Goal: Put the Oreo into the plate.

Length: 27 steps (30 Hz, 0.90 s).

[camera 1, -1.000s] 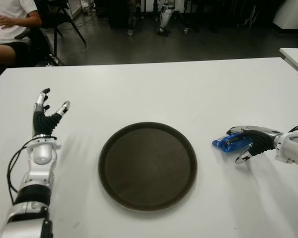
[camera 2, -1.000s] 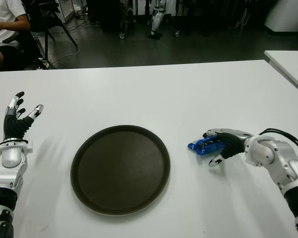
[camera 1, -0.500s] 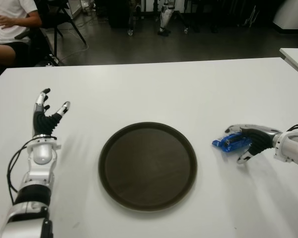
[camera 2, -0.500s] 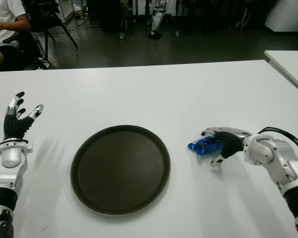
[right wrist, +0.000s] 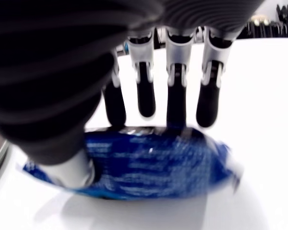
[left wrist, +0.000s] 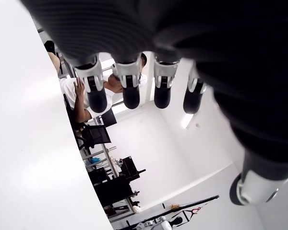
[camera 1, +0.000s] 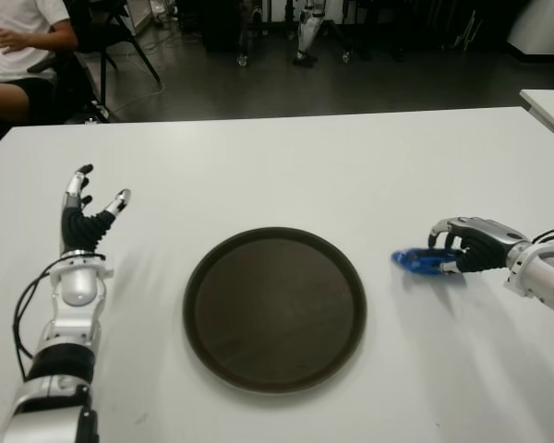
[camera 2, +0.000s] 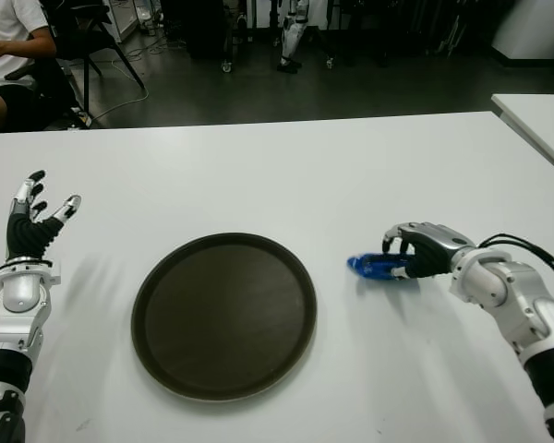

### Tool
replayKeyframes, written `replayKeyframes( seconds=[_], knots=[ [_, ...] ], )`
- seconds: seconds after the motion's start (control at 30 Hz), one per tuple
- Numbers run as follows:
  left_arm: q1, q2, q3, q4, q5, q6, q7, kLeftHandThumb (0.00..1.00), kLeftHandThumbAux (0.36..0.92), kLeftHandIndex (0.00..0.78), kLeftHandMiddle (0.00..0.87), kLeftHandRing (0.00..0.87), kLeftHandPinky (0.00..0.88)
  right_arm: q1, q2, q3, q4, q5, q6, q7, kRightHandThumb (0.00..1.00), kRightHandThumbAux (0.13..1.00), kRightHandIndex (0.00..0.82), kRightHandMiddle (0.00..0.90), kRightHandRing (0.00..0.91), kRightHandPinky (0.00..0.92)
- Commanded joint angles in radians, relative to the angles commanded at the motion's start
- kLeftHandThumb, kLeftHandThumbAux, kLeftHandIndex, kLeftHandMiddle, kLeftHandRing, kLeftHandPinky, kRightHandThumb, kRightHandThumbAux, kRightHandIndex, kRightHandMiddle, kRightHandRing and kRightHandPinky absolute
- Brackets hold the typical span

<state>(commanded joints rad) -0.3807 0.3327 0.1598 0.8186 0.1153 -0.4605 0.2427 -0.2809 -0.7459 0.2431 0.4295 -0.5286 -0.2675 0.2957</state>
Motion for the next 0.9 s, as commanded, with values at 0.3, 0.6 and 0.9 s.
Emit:
replayKeyframes(
  seconds=[0.3, 0.6, 0.9],
  knots=[
    [0.003, 0.000, -0.001, -0.006, -0.006, -0.008, -0.011, 0.000, 0.635, 0.006, 0.006, 0.018, 0.030, -0.005, -0.002, 0.003, 0.017, 0.005, -0.022, -0.005, 0.679, 0.743, 0.420, 0.659, 0.673, 0.687],
    [0.001, 0.002, -0.001, -0.005, -0.006, -0.007, -0.014, 0.000, 0.607, 0.004, 0.011, 0.026, 0.042, -0.007, 0.003, 0.005, 0.038, -0.019, -0.034, -0.052, 0.679, 0.742, 0.422, 0.727, 0.743, 0.737],
    [0.007, 0.000, 0.001, -0.010, -0.003, -0.006, -0.008, 0.000, 0.601, 0.008, 0.011, 0.026, 0.036, 0.000, 0.012, -0.010, 0.019, 0.001, -0.011, -0.042, 0.680, 0.741, 0.426, 0.740, 0.756, 0.738]
  ],
)
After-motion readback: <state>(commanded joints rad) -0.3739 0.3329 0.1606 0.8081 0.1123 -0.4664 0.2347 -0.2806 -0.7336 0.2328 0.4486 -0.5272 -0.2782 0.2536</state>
